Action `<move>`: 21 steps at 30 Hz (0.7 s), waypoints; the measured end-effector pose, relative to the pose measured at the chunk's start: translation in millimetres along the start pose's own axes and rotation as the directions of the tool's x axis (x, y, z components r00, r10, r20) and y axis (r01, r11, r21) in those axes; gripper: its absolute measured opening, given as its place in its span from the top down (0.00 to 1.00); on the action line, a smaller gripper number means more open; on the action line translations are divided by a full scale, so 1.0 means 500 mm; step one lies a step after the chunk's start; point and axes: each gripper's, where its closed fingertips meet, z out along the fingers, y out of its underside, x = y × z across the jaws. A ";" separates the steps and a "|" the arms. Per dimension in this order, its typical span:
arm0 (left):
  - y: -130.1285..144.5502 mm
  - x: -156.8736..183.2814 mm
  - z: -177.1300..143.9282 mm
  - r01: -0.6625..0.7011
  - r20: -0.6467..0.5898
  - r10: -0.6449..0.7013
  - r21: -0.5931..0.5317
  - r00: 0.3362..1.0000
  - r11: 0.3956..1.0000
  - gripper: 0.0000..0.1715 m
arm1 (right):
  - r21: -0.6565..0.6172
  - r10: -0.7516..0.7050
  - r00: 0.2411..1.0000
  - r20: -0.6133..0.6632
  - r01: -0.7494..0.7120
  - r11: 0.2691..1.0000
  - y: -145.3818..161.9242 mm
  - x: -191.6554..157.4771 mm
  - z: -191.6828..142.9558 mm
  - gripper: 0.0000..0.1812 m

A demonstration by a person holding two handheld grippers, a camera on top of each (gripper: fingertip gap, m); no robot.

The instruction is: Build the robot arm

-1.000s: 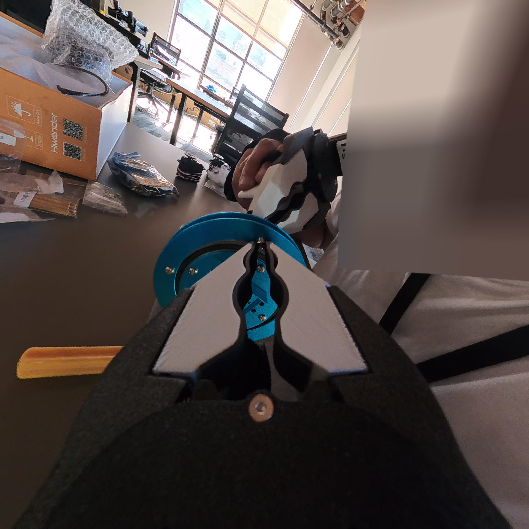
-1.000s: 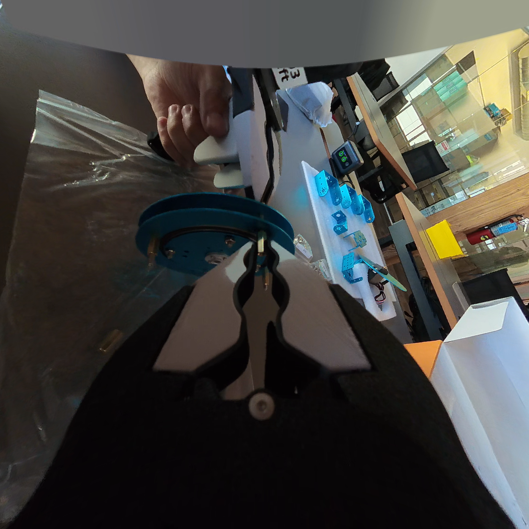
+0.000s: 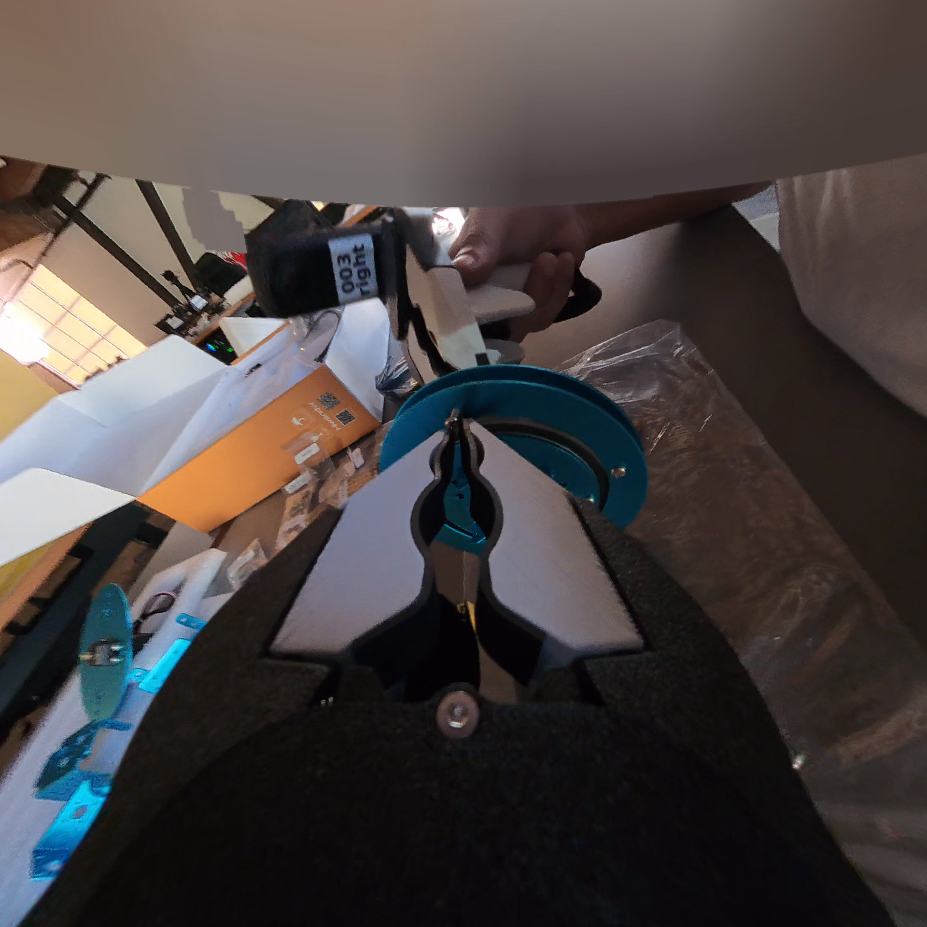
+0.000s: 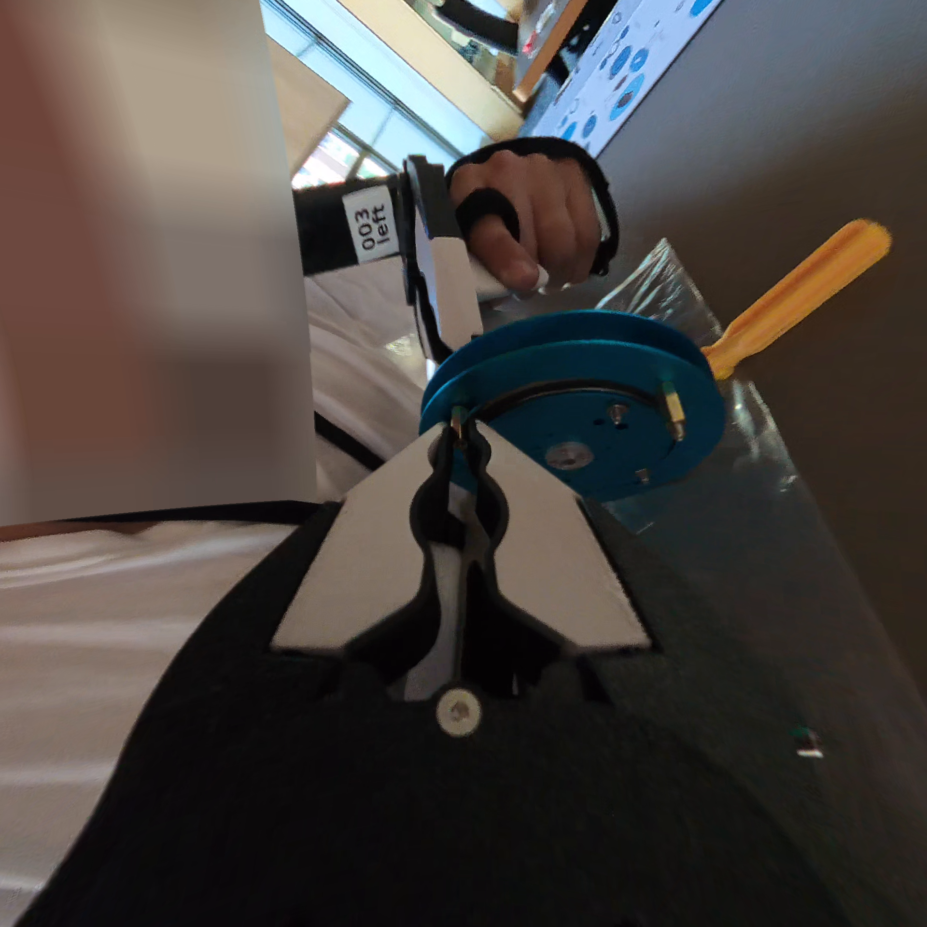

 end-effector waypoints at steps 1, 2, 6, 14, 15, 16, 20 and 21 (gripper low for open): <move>0.001 0.007 0.002 -0.044 0.000 0.044 -0.008 0.999 0.999 1.00 | 0.002 0.055 0.998 0.043 -0.055 0.998 0.001 -0.003 0.000 0.99; 0.003 0.017 0.005 -0.093 0.001 0.093 -0.017 0.996 0.996 1.00 | 0.010 0.102 0.991 0.084 -0.103 0.995 0.000 -0.005 0.002 0.98; 0.011 -0.010 0.005 -0.180 0.087 0.186 -0.079 0.979 0.981 1.00 | 0.024 0.074 0.996 0.041 -0.075 0.997 -0.009 0.006 -0.009 0.98; 0.051 -0.052 -0.004 0.152 0.059 -0.150 -0.023 0.987 0.988 1.00 | 0.012 -0.098 0.994 -0.051 0.099 0.995 -0.010 0.010 -0.007 0.98; 0.066 -0.070 -0.008 0.199 0.080 -0.197 -0.014 0.977 0.980 1.00 | 0.031 -0.119 0.991 -0.060 0.121 0.992 -0.015 0.014 -0.010 0.98; 0.084 -0.091 -0.013 0.246 0.108 -0.243 -0.009 0.964 0.969 1.00 | 0.049 -0.134 0.989 -0.067 0.137 0.989 -0.020 0.018 -0.014 0.98; 0.114 -0.165 -0.044 0.361 0.185 -0.365 0.055 0.912 0.931 1.00 | 0.084 -0.199 0.978 -0.062 0.204 0.975 -0.029 0.032 -0.035 0.98; 0.117 -0.181 -0.053 0.391 0.196 -0.400 0.086 0.895 0.917 1.00 | 0.091 -0.213 0.976 -0.053 0.217 0.972 -0.030 0.035 -0.041 0.98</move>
